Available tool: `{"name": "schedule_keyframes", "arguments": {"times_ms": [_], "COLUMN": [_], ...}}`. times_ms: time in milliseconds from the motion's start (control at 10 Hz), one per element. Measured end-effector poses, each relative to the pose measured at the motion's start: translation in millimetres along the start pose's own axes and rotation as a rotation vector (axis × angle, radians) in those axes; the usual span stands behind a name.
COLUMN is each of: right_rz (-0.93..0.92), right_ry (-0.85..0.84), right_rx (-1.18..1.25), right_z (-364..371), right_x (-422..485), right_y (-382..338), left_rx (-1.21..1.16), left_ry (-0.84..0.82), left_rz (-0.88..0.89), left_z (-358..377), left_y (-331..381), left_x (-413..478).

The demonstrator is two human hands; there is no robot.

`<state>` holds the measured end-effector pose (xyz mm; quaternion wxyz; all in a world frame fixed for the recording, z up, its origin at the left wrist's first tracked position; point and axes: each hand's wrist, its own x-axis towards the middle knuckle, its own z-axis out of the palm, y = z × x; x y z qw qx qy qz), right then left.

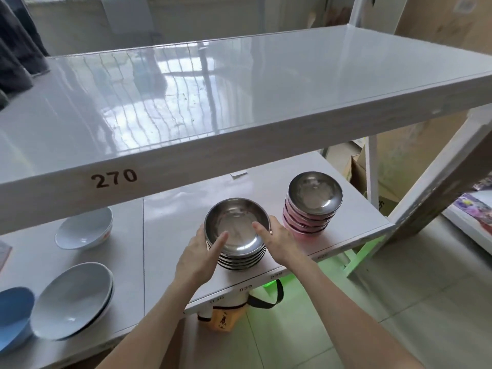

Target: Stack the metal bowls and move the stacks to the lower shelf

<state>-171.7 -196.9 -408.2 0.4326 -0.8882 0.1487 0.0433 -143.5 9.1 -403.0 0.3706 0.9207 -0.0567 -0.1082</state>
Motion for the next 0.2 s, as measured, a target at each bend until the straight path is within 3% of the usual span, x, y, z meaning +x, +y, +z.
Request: {"name": "schedule_keyframes", "arguments": {"times_ms": [200], "right_rz": [-0.101], "right_ry": [0.155], "right_rx": [-0.437], "right_z": [-18], "right_x": [-26], "right_y": [-22], "left_rx": [0.47], "left_ry": [0.082], "left_rz": [0.037], "left_z": [-24], "left_y": [25], "left_x": [-19]}}
